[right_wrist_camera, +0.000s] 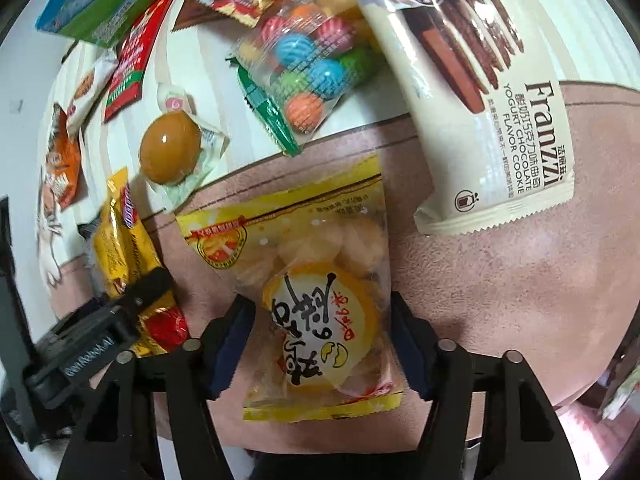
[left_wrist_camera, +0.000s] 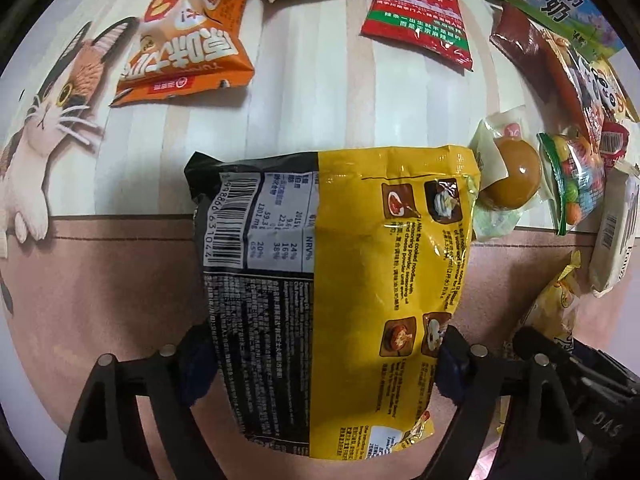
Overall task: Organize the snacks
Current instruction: 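Carry both bags into the cardboard box and open both tools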
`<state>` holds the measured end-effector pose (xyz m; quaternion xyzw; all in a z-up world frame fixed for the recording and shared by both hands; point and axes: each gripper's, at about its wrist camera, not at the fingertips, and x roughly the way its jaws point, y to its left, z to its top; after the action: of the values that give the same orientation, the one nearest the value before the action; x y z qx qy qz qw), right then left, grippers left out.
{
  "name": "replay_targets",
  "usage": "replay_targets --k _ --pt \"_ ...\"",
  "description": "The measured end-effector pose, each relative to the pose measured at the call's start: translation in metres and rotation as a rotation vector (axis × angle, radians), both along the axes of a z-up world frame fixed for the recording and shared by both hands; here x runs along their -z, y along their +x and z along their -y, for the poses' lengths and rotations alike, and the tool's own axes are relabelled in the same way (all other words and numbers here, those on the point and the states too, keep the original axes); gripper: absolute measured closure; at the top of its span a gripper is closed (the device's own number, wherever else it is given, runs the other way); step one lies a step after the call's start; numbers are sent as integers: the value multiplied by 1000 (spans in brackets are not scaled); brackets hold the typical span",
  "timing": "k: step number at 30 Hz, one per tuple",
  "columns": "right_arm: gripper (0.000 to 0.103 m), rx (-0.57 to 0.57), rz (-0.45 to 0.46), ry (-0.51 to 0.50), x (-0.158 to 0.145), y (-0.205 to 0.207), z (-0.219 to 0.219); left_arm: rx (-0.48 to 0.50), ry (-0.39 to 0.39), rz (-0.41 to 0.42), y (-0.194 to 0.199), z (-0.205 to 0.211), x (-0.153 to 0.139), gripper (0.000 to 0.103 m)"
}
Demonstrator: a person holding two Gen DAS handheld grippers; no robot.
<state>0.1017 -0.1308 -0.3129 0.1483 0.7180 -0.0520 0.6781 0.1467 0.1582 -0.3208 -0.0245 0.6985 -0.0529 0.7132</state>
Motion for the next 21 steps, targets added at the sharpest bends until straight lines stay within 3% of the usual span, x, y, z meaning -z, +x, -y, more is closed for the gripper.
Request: replay_targets --k 9,15,21 --pt "53 -94 26 -9 -2 -6 2 -68 26 5 -4 0 -3 18" --pt "59 -132 50 70 -20 -9 12 -67 56 70 -28 12 -51 18" --pt "60 -150 112 135 -59 0 41 -60 39 133 -43 27 -106 18"
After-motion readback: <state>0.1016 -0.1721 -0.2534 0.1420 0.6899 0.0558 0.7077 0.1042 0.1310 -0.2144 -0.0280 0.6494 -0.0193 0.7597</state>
